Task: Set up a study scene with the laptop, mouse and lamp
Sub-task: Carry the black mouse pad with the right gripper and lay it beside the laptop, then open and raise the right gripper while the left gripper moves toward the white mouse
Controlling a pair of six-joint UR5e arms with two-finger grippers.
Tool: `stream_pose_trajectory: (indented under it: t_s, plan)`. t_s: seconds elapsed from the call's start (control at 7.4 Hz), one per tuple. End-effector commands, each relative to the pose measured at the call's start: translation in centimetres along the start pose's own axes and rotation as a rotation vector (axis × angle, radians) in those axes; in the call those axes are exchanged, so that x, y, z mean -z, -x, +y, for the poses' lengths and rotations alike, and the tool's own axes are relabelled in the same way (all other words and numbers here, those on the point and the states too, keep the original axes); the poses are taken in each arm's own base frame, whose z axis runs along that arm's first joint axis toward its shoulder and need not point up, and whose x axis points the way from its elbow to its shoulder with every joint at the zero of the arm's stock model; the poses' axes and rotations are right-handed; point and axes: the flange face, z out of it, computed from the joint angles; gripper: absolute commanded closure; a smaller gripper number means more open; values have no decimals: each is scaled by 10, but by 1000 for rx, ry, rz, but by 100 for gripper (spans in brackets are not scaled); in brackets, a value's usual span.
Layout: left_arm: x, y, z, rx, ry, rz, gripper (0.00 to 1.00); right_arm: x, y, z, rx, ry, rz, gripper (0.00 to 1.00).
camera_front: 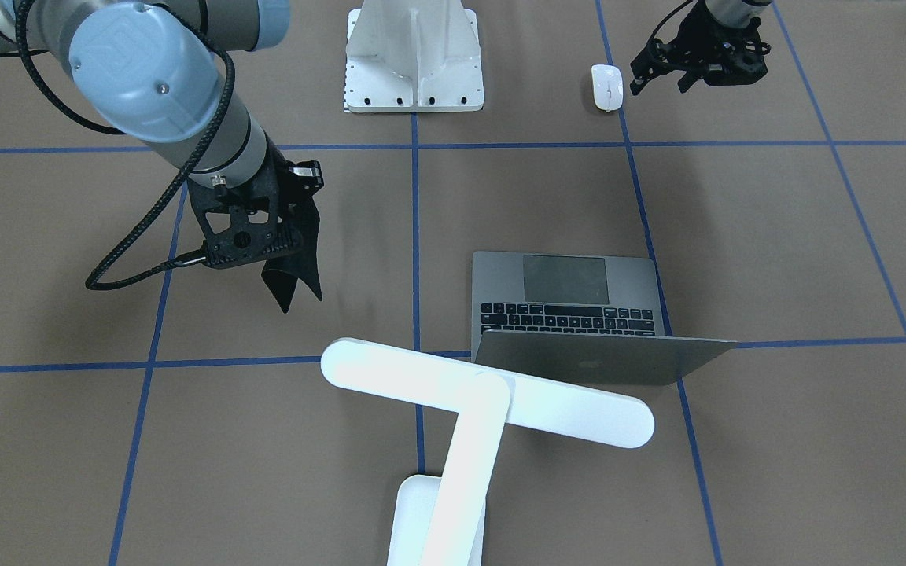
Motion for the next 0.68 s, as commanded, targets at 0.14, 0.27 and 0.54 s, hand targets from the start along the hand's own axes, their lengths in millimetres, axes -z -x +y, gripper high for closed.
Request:
stream_pose_trajectory:
  t_s: [0.14,0.27,0.54]
  plan:
    - [-17,6,7,-7,33,-33,0,3,2,6,87,-19,1,0]
    - [-25,9,10,-11,48,-49,0,3,0,5,128,-28,14,0]
    - [-40,5,29,6,97,-67,0,-28,-37,-4,253,-98,17,0]
